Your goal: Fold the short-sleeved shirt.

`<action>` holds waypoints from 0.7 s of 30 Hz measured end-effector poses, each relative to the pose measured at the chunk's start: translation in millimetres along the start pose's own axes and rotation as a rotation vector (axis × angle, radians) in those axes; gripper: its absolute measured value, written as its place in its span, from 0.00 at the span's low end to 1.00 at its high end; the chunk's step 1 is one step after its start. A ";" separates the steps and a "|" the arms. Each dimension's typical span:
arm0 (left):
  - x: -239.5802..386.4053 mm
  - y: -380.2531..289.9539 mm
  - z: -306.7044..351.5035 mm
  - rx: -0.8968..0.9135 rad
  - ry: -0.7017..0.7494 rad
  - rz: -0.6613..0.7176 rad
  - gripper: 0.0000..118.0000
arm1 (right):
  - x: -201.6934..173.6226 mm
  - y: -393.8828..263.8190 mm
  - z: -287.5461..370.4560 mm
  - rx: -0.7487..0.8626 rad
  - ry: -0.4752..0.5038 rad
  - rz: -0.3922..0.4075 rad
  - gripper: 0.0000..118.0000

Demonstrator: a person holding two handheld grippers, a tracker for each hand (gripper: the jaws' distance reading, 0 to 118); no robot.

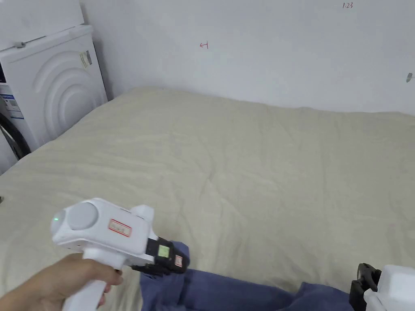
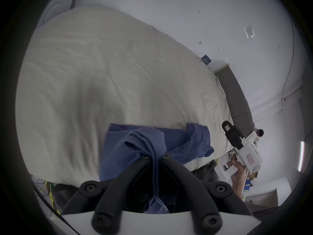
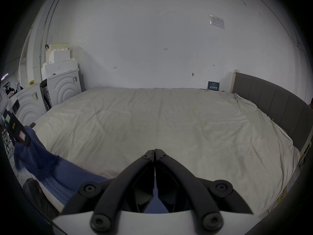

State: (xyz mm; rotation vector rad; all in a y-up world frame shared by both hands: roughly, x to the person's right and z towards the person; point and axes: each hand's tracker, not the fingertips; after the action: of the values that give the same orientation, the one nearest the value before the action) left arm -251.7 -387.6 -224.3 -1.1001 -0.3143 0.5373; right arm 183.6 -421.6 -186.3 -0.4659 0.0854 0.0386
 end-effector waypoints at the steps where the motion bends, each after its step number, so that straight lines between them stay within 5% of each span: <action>1: 2.2 -0.5 -16.3 -0.014 -0.008 0.017 0.00 | 0.7 -0.5 1.1 0.000 -0.002 0.002 0.00; 14: 13.5 -22.7 -146.5 -0.129 0.086 0.088 0.01 | 16.9 -10.0 9.3 -0.022 -0.044 0.005 0.00; 18: 14.6 -20.4 -134.0 -0.110 0.041 0.079 0.23 | 18.3 -11.2 8.6 -0.027 -0.045 0.000 0.00; 21: 17.5 -17.3 -104.4 -0.053 -0.008 0.060 0.60 | 17.3 -10.3 9.1 -0.027 -0.045 0.002 0.00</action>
State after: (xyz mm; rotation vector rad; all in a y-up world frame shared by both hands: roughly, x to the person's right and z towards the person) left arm -181.1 -462.7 -253.7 -1.1622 -0.3051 0.5899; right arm 202.1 -426.5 -175.2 -0.4920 0.0417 0.0524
